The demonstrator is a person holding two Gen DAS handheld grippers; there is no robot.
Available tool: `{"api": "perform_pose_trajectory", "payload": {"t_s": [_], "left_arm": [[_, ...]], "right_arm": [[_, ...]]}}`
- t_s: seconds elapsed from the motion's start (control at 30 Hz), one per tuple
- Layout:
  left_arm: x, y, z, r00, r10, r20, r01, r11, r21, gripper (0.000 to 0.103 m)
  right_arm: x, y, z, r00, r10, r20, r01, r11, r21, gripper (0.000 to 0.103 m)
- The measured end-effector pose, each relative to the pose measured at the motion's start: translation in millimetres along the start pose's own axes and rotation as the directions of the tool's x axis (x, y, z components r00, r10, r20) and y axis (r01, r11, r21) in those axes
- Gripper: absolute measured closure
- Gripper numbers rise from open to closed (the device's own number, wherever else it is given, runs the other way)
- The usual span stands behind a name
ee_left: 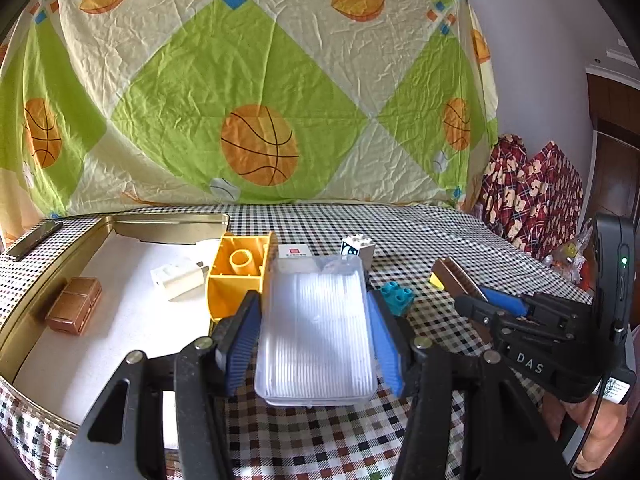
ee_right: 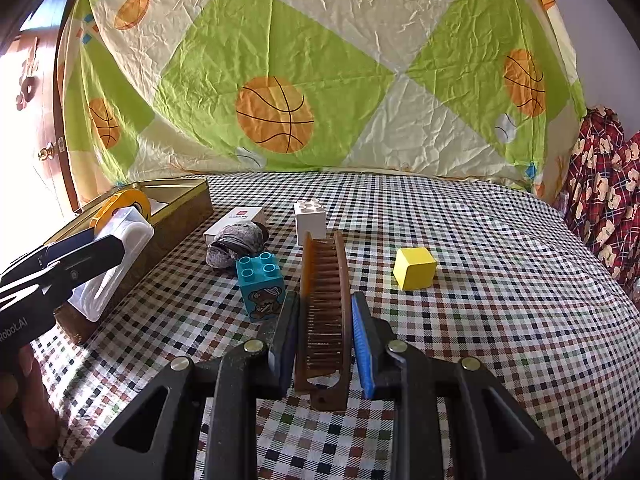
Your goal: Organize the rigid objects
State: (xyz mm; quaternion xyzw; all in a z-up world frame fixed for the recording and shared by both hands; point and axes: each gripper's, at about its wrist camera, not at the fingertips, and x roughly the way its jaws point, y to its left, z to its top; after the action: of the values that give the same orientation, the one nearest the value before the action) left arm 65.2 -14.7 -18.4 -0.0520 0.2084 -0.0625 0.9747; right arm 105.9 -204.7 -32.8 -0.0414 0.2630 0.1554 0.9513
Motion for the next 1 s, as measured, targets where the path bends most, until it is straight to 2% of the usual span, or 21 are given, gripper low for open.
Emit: {"api": "perform_pose_trajectory", "payload": {"t_s": [1.0], "left_arm": [[-18.1,-1.4,-2.6,0.995,0.022,0.102,-0.023,1.000,0.007,0.050]], "right_arm": [[-19.8,6.7,-4.0,0.991,-0.012,0.130,0.016,1.000,-0.025,0.076]]}}
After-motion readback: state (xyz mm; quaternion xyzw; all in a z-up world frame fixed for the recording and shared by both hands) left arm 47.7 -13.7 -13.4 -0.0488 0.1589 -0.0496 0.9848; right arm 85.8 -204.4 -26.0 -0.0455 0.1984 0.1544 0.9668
